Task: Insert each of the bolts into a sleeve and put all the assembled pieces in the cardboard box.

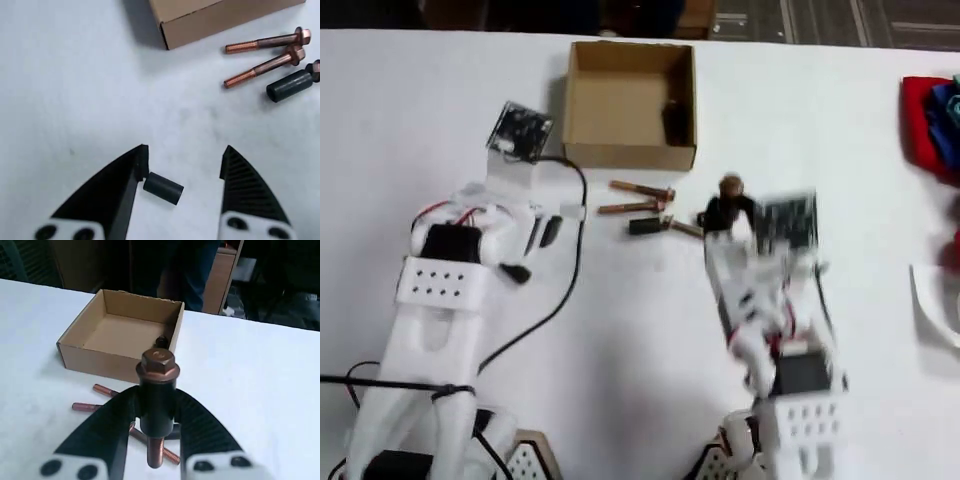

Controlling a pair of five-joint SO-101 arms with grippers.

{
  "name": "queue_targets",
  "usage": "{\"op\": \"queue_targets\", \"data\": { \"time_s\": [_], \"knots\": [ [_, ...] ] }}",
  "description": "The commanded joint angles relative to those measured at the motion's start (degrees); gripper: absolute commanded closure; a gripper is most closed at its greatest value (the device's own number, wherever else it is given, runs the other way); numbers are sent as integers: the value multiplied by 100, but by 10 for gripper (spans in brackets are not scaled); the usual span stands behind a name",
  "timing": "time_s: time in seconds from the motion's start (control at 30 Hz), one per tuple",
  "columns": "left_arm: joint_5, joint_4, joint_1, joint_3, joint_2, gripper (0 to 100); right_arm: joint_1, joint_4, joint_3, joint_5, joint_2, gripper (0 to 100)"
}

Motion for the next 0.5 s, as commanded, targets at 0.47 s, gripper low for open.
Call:
{"op": "queue_targets", "data": {
  "time_s": [0.47],
  "knots": [
    [1758,-3534,-993,2185,-44,752,-198,3108,-14418,-18,11468,978]
  ]
}}
